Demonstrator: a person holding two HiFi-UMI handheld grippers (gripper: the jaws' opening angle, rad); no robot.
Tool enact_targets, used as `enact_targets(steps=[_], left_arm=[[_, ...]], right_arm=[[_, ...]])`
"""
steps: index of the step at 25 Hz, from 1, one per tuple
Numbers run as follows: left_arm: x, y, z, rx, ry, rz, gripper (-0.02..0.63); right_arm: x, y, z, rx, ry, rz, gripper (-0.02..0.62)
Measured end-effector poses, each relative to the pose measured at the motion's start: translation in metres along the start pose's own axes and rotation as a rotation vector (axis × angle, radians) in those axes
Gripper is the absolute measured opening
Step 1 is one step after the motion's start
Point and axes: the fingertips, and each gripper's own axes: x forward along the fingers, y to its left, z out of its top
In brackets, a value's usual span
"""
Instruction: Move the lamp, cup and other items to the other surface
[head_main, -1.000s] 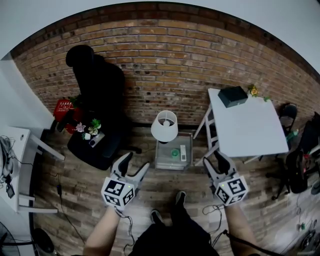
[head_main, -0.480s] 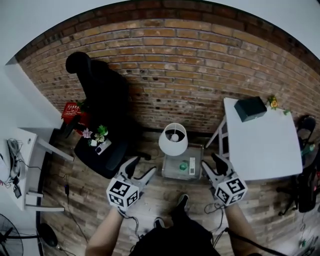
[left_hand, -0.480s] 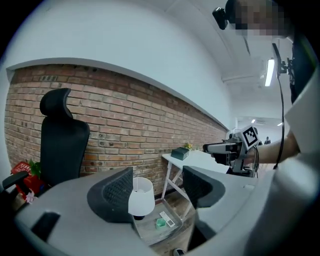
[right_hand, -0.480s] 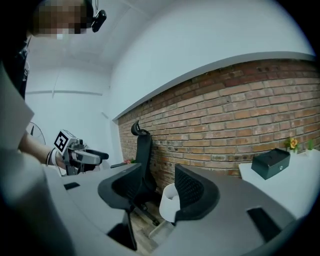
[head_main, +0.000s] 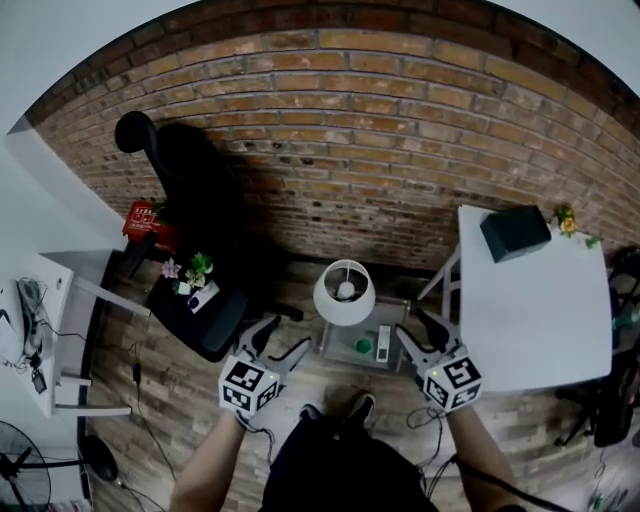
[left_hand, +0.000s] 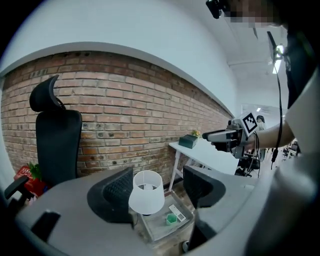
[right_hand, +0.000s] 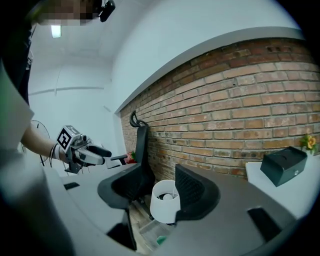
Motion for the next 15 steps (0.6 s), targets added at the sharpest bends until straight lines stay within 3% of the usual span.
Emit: enact_targets(steps=[6,12,15], left_arm=[[0.043,0.035,-0.029,0.032,0.097,-0.043,0.307],[0.092,0.072,-0.06,0.107,0.173,-0.106,0.307],[0.113,0.091,-0.078,0.047,0.189,-0.148,0.307]], right_arm=[[0.03,-0.028,-0.015,-0.023,0.062,-0.02,0.219],[0.062,-0.052,-0.035,-0.023,0.171,-0.099,0.221],[0.078,-0.066,-0.052,0.055,0.18,-0.142,0.221]])
